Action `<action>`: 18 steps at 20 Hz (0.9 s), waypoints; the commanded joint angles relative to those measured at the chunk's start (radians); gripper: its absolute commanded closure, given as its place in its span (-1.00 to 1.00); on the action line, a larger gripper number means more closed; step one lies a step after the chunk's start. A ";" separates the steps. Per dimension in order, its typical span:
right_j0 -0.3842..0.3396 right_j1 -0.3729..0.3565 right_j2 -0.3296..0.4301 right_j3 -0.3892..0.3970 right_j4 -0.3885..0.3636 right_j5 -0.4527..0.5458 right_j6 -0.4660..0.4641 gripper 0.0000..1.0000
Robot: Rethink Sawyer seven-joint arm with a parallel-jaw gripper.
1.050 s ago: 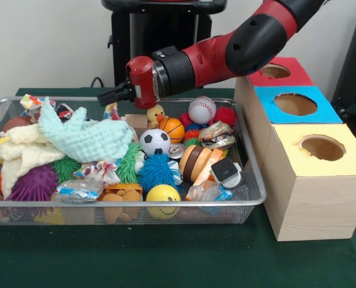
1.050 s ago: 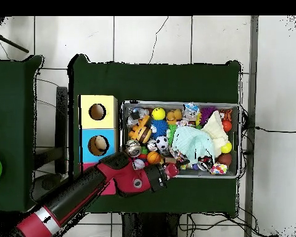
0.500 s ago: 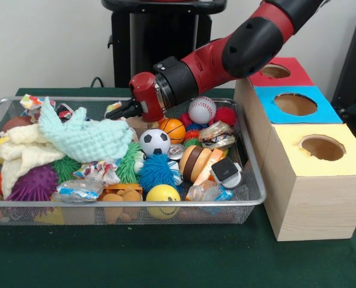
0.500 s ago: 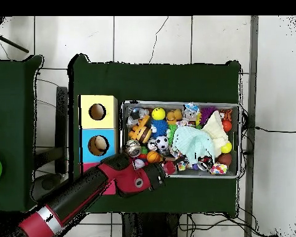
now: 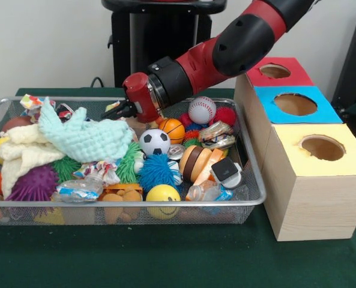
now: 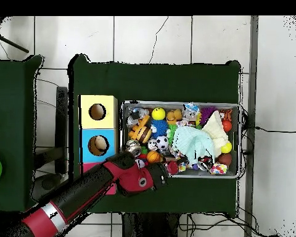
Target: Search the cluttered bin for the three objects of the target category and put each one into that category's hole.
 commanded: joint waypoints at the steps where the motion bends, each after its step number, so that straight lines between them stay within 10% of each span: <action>1: -0.034 0.048 0.213 -0.069 0.096 -0.161 0.155 1.00; 18: -0.026 -0.069 0.225 0.066 0.053 0.002 0.049 1.00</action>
